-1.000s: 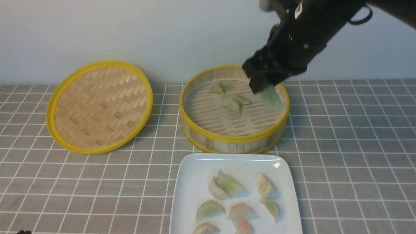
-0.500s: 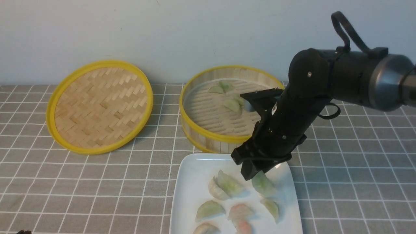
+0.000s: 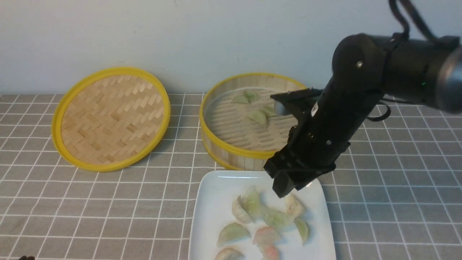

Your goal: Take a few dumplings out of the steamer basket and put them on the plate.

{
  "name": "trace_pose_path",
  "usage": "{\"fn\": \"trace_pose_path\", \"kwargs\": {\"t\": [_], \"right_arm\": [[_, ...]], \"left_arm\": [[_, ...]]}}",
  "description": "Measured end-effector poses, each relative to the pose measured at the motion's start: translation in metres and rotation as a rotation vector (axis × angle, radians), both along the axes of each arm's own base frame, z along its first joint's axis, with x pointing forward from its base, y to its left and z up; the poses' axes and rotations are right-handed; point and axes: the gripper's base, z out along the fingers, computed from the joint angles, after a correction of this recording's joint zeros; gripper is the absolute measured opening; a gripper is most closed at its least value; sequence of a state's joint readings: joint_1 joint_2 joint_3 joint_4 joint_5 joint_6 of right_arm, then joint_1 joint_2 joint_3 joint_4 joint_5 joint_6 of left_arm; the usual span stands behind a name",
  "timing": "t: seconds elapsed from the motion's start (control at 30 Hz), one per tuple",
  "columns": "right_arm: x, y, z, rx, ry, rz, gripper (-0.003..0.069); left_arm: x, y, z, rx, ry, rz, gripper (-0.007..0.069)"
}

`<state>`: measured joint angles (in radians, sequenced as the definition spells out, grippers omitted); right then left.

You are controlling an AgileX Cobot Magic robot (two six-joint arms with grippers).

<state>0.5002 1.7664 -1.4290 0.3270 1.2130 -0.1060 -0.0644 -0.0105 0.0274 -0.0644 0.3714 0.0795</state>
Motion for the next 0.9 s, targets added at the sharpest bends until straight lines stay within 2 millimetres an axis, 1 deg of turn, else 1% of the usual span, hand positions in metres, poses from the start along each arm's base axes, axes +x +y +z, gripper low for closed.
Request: {"fn": "trace_pose_path", "kwargs": {"t": [0.03,0.07,0.1,0.13,0.23,0.27,0.3,0.33,0.37,0.4,0.43,0.47,0.5,0.53,0.57,0.6,0.63,0.67,0.77,0.83,0.9], "right_arm": [[-0.009,-0.005,0.022,0.022,-0.053,0.004,0.0134],[-0.017,-0.010,0.040,0.043,-0.098,0.005,0.0076],[-0.028,-0.016,0.062,0.071,-0.155,0.008,0.0039],[-0.039,-0.023,0.080,0.095,-0.206,0.008,0.0017],[-0.071,-0.044,0.129,0.159,-0.385,-0.010,-0.0008],[-0.076,-0.047,0.136,0.170,-0.410,-0.014,-0.0009],[-0.093,-0.058,0.155,0.206,-0.506,-0.036,-0.0012],[-0.104,-0.065,0.165,0.228,-0.557,-0.050,-0.0012],[-0.119,-0.075,0.176,0.258,-0.630,-0.070,-0.0012],[-0.130,-0.082,0.180,0.275,-0.674,-0.083,-0.0012],[-0.140,-0.089,0.184,0.292,-0.726,-0.097,-0.0012],[-0.156,-0.100,0.186,0.313,-0.786,-0.112,-0.0012],[-0.161,-0.103,0.186,0.319,-0.809,-0.117,-0.0012],[-0.178,-0.115,0.185,0.344,-0.890,-0.135,-0.0013],[-0.187,-0.121,0.182,0.360,-0.935,-0.144,-0.0013],[-0.201,-0.130,0.180,0.389,-1.001,-0.159,-0.0013],[-0.204,-0.132,0.175,0.400,-1.025,-0.166,-0.0013],[-0.218,-0.141,0.168,0.453,-1.094,-0.195,-0.0013],[-0.240,-0.155,0.151,0.549,-1.207,-0.247,-0.0013],[-0.251,-0.162,0.135,0.573,-1.244,-0.258,-0.0013],[-0.258,-0.166,0.118,0.581,-1.249,-0.267,-0.0014]], "left_arm": [[0.000,0.000,0.000,0.000,0.000,0.000,-0.0005],[0.000,0.000,0.000,0.000,0.000,0.000,-0.0005],[0.000,0.000,0.000,0.000,0.000,0.000,-0.0005],[0.000,0.000,0.000,0.000,0.000,0.000,-0.0005],[0.000,0.000,0.000,0.000,0.001,0.000,-0.0005],[0.000,0.000,0.000,0.000,0.001,0.000,-0.0005],[0.000,0.000,0.000,0.000,0.001,0.000,-0.0005],[0.000,0.000,0.000,0.000,0.001,0.000,-0.0005],[0.000,0.000,0.000,0.000,0.001,0.000,-0.0005],[0.000,0.000,0.000,0.000,0.001,0.000,-0.0005],[0.000,0.000,0.000,0.000,0.001,0.000,-0.0005],[0.000,0.000,0.000,0.000,0.001,0.000,-0.0005],[0.000,0.000,0.000,0.000,0.001,0.000,-0.0005],[0.000,0.000,0.000,0.000,0.001,0.000,-0.0005],[0.000,0.000,0.000,0.000,0.001,0.000,-0.0005],[0.000,0.000,0.000,0.000,0.001,0.000,-0.0005],[0.000,0.000,0.000,0.000,0.001,0.000,-0.0005],[0.000,0.000,0.000,0.000,0.001,0.000,-0.0005],[0.000,0.000,0.000,0.000,0.001,0.000,-0.0005],[0.000,0.000,0.000,0.000,0.001,0.000,-0.0005],[0.000,0.000,0.000,0.000,0.001,0.000,-0.0005]]}}
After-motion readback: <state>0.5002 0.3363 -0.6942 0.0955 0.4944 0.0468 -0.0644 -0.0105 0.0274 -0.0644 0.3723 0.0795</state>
